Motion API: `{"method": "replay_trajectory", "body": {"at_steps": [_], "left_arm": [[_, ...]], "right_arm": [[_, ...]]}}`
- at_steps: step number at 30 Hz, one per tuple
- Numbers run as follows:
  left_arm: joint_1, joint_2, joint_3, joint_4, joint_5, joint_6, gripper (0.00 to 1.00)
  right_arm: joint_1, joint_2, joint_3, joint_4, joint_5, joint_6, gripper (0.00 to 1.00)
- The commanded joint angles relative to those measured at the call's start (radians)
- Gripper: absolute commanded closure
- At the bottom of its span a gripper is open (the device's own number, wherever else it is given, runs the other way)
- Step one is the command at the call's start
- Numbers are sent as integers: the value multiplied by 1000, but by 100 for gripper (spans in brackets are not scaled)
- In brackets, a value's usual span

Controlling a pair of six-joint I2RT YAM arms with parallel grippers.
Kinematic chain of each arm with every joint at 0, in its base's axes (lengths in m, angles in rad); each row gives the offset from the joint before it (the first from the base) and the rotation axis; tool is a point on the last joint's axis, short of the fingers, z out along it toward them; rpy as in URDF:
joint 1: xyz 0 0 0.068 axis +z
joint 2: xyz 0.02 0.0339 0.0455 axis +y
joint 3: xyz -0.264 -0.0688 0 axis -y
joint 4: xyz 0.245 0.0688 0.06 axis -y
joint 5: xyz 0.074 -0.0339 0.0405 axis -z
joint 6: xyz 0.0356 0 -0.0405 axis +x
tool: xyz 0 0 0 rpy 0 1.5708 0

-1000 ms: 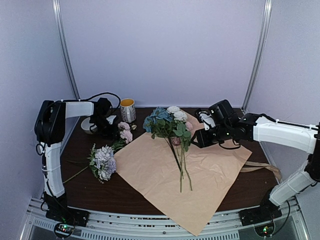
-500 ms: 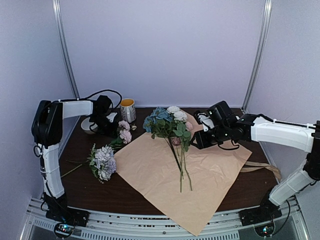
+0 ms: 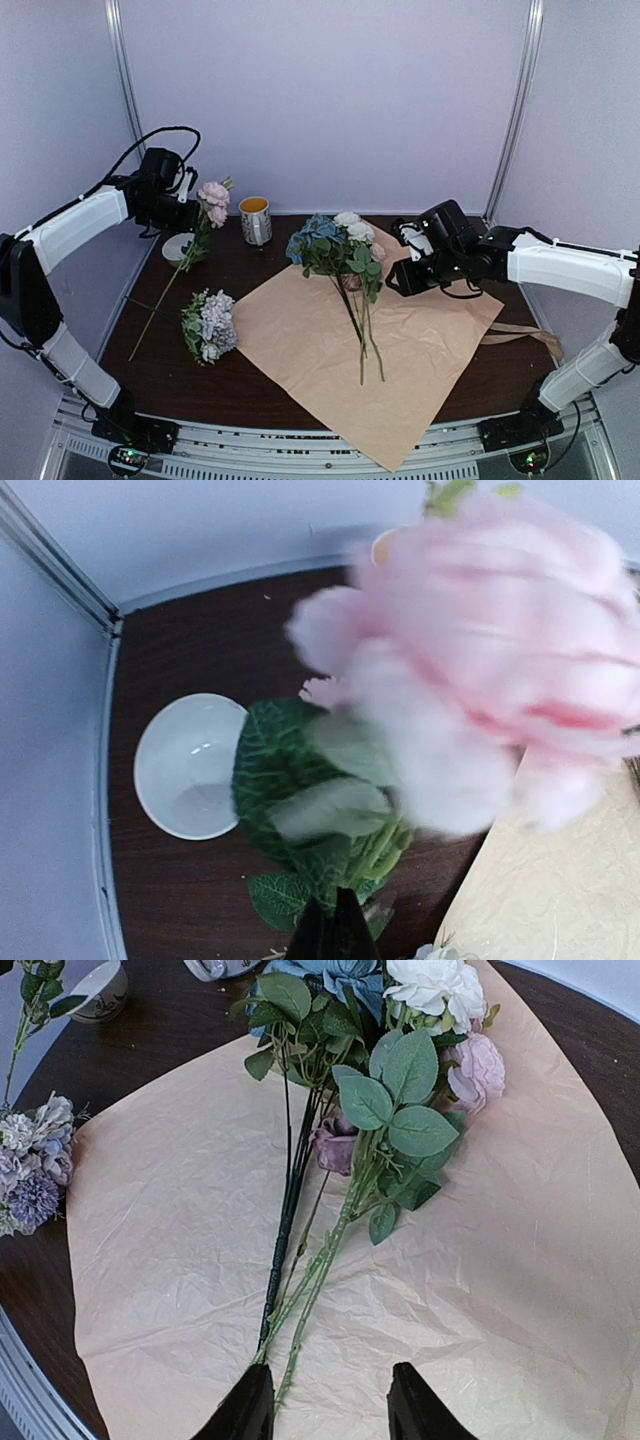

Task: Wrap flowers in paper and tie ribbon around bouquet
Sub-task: Pick up the fake flower from the corner of the board, then pass from the left arm to the right

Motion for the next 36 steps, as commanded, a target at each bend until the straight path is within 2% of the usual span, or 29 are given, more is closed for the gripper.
{"method": "replay_trajectory", "body": {"at_steps": [1, 5, 8, 15, 20, 25, 28, 33, 36], "left_arm": [[-3, -177, -1, 88, -109, 30, 100], [-26, -274, 48, 42, -230, 84, 100], [-32, -339, 43, 62, -250, 104, 100], [-84, -468, 72, 179, -69, 79, 100], [-218, -504, 117, 240, 1, 59, 100], [-340, -471, 133, 321, 66, 24, 100], [-430, -426, 144, 386, 98, 0, 100], [-533, -321, 155, 524, 168, -44, 100], [-560, -248, 172, 594, 236, -91, 100]], "right_arm": [[-5, -53, 41, -10, 20, -20, 60], [-4, -117, 8, 38, -43, -19, 59], [-5, -162, -50, 121, -61, -29, 59], [11, -195, -7, 235, -218, -84, 59], [81, -180, 55, 373, -312, -89, 57], [151, -80, 179, 437, -394, -122, 54], [166, -32, 228, 504, -373, -87, 52], [201, 15, 194, 724, -383, -17, 35], [223, 29, 186, 789, -394, -11, 22]]}}
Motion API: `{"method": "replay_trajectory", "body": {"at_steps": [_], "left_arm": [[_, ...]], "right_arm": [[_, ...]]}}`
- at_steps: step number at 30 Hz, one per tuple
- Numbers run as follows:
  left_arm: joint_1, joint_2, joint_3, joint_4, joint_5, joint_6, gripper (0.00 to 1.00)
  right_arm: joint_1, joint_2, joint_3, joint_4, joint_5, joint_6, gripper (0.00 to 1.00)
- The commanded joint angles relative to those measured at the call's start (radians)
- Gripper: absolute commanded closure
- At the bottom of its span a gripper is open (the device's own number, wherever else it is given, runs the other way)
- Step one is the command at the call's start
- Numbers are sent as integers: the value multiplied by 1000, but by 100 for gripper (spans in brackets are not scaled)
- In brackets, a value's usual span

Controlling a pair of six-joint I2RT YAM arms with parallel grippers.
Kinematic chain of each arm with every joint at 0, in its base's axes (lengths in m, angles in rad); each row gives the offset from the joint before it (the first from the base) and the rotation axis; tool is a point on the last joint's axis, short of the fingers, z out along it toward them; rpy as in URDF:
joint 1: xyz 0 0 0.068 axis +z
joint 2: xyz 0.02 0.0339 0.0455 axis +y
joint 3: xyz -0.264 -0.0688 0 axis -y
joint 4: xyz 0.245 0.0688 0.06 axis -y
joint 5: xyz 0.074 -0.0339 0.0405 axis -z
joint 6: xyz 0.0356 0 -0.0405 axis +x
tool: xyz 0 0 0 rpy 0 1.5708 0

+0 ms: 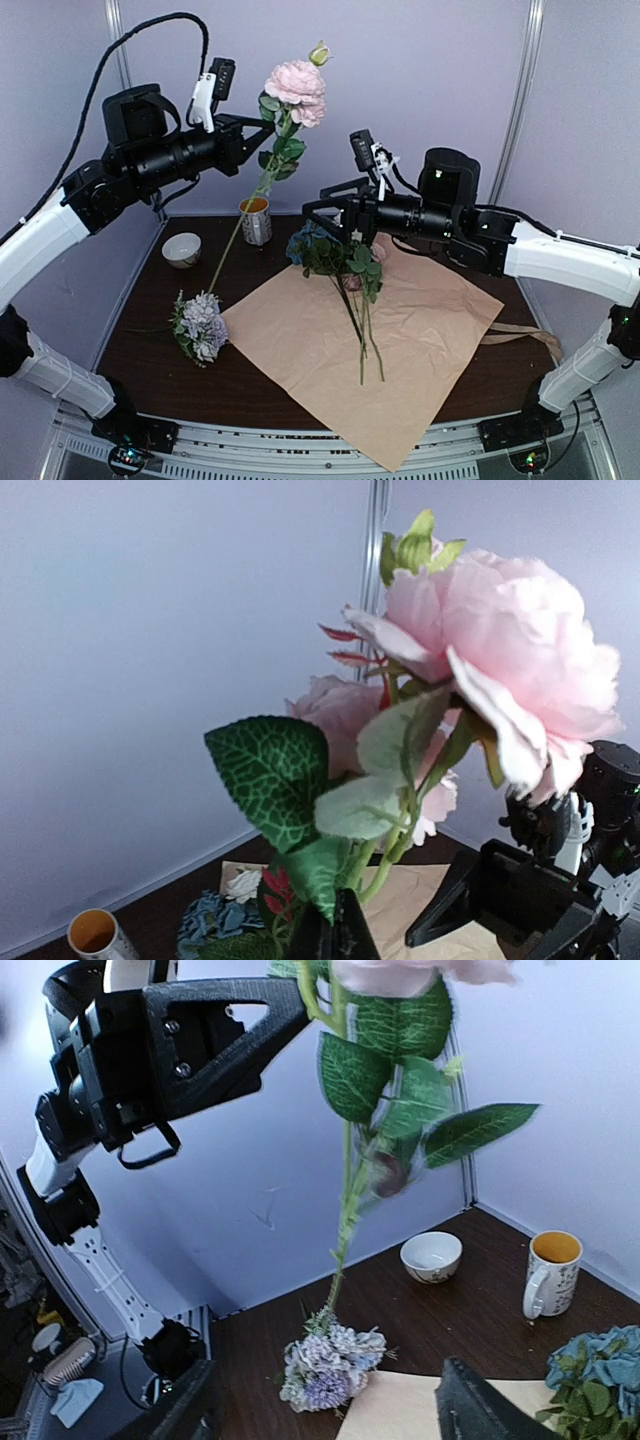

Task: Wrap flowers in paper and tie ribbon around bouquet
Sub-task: Pass from the left arm to the right

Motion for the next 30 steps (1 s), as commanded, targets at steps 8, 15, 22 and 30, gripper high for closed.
{"method": "replay_trajectory", "body": {"at_steps": [8, 15, 22, 30], "left_arm": [[-84, 159, 50, 295, 158, -153, 100], [-100, 191, 65, 312, 149, -155, 100], [-107, 227, 85, 321, 193, -186, 100], [-109, 229, 80, 311, 180, -176, 100]], "right_arm": [[26, -1, -73, 179, 311, 56, 19], [27, -44, -132, 112, 543, 48, 23], [24, -4, -102, 125, 519, 4, 30], [23, 8, -105, 182, 394, -6, 28]]}}
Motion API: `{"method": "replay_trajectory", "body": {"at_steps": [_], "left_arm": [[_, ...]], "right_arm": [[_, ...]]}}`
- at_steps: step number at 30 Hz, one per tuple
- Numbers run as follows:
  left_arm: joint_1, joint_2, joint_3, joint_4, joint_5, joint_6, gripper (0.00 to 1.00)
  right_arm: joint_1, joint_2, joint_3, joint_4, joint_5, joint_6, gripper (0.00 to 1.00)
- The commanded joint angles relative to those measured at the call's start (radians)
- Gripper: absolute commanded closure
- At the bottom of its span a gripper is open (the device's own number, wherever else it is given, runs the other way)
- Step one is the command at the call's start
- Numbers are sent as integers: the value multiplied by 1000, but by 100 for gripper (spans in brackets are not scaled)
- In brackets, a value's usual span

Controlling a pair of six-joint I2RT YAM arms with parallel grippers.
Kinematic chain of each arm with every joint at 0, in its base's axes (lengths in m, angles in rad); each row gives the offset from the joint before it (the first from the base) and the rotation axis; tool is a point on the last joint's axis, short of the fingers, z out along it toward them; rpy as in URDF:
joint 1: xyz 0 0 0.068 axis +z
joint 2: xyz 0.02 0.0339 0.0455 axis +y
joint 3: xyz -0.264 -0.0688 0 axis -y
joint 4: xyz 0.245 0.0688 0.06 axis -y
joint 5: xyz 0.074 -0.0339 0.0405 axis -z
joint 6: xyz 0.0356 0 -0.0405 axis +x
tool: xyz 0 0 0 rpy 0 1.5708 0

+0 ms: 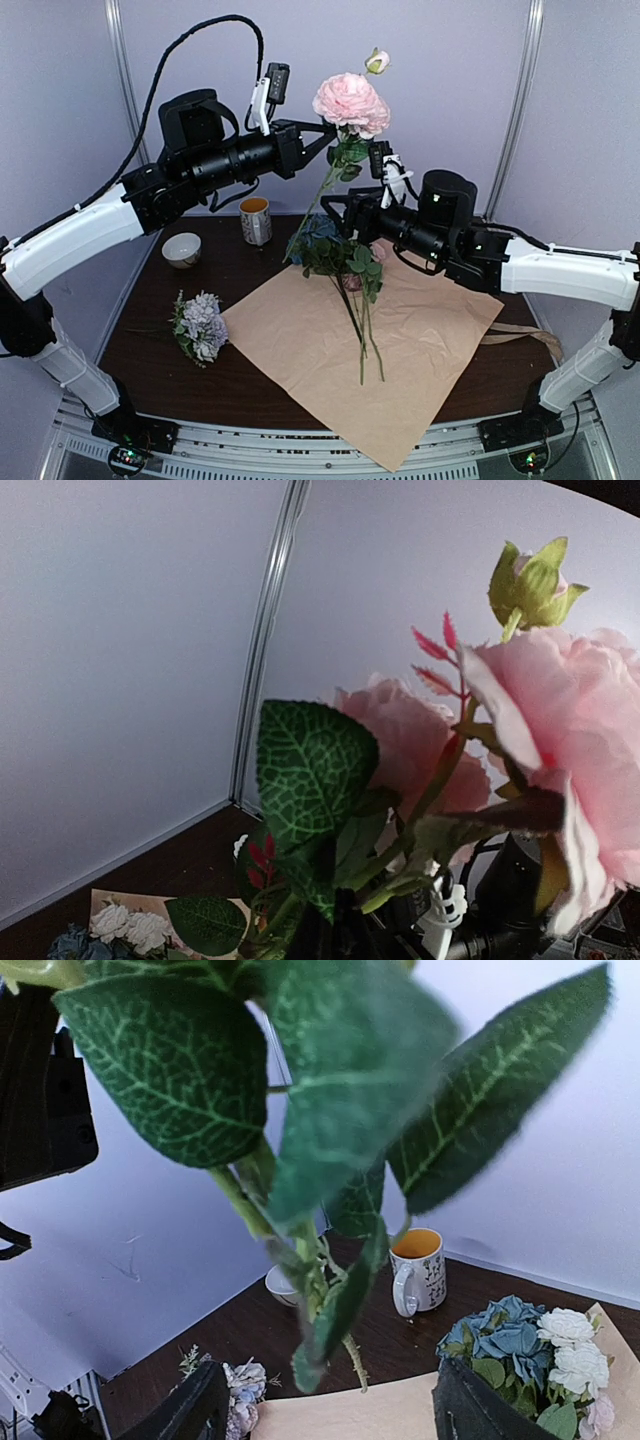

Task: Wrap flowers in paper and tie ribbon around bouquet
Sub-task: Pass from the left arm to the right

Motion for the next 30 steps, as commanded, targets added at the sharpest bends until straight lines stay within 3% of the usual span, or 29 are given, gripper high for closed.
{"method": "replay_trajectory", "body": {"at_steps": [1, 5, 10, 22, 24, 26, 28, 29, 30], "left_arm": [[-4, 4, 31, 54, 16, -4, 100], [-4, 8, 20, 84, 45, -42, 100], [-11, 9, -15, 149, 54, -75, 100], [-19, 48, -26, 275, 106, -164, 100], [-21, 55, -24, 288, 115, -178, 100], [-22, 55, -25, 286, 117, -178, 100], [-22, 44, -30, 269, 102, -166, 100], [-23, 35, -35, 255, 88, -154, 100], [-22, 23, -40, 233, 66, -136, 100]], "right_arm": [[-7, 17, 20, 51, -82, -19, 28], [-22, 27, 17, 104, -105, 14, 32], [-38, 32, 5, 186, -88, 53, 43], [-40, 27, -40, 381, -60, 42, 34], [-41, 30, -37, 379, -42, 36, 41], [-44, 27, -44, 387, -31, 47, 63], [-45, 12, -62, 397, -21, 63, 92], [-46, 2, -69, 392, -12, 71, 100], [-46, -11, -76, 373, -2, 77, 100]]}}
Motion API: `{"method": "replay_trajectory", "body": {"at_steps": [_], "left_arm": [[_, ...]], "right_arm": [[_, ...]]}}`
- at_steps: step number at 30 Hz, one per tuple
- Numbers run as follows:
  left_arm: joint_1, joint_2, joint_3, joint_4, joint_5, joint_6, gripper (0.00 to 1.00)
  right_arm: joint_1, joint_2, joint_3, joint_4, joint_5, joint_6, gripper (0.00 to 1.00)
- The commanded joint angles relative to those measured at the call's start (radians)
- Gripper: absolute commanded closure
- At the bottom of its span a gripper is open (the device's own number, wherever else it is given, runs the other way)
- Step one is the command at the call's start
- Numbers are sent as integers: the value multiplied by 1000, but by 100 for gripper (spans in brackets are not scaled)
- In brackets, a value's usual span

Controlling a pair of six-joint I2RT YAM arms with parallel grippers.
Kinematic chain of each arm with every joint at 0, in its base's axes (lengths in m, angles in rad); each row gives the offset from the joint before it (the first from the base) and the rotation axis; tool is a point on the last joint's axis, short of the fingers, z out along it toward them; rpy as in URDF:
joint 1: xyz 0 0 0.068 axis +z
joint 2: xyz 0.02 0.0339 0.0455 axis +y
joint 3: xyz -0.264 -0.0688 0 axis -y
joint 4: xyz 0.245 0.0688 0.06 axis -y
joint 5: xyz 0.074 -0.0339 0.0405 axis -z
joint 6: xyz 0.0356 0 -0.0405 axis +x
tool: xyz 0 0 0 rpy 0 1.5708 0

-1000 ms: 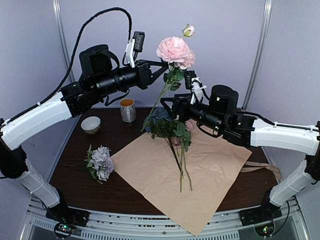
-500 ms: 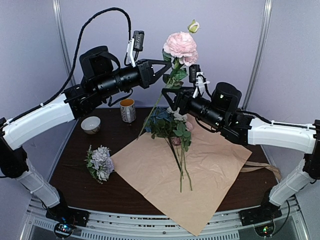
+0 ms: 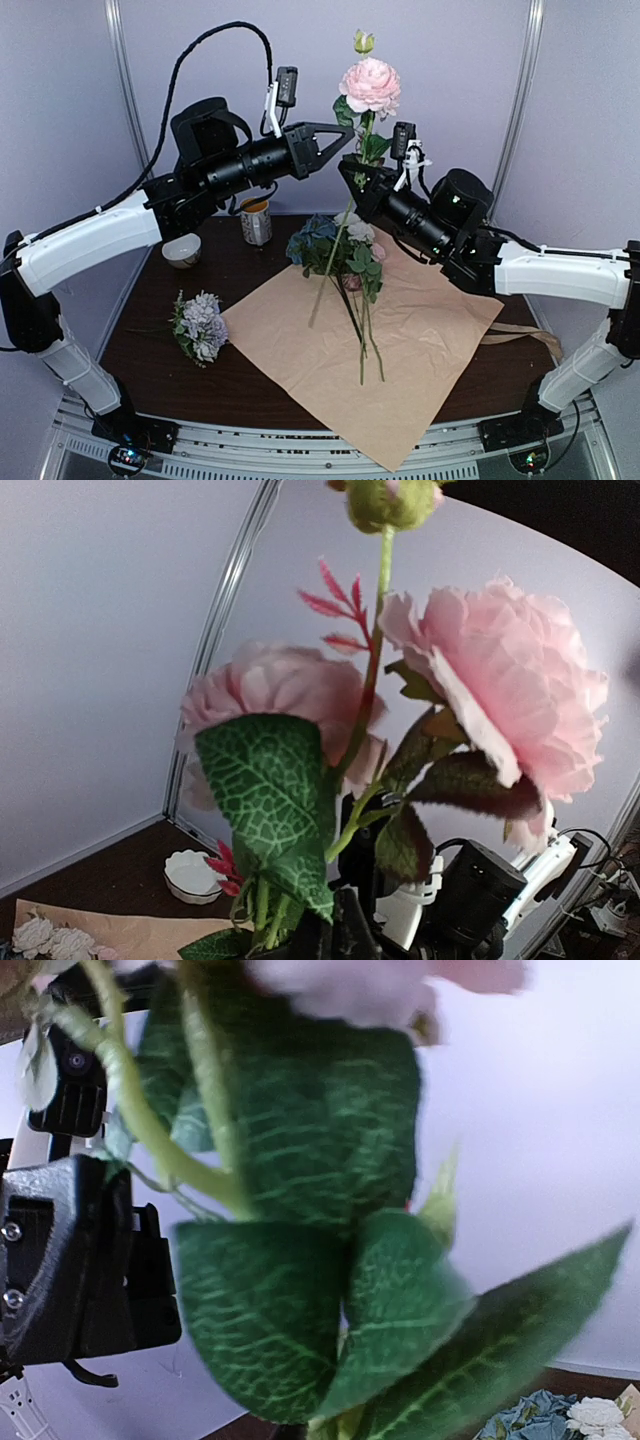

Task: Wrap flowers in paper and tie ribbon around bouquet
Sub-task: Pass from the left arm to the right, then place the fake flower on the flattened wrapping paper.

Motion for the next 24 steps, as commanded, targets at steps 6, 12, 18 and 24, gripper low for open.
{"method": "replay_trajectory", "body": {"at_steps": [6, 12, 18, 24], "left_arm": [[27, -110, 27, -371, -333, 140, 53], [199, -237, -100, -600, -350, 146, 21], [352, -328, -217, -836, -442, 156, 19], [435, -369, -310, -1001, -468, 155, 20]], "right_arm": [[-25, -143, -9, -305, 96, 54, 100], [-82, -107, 212, -934, 45, 29, 100], [-204, 87, 307, -1109, -220, 127, 100], [-220, 335, 435, -1145, -146, 135, 100]]}}
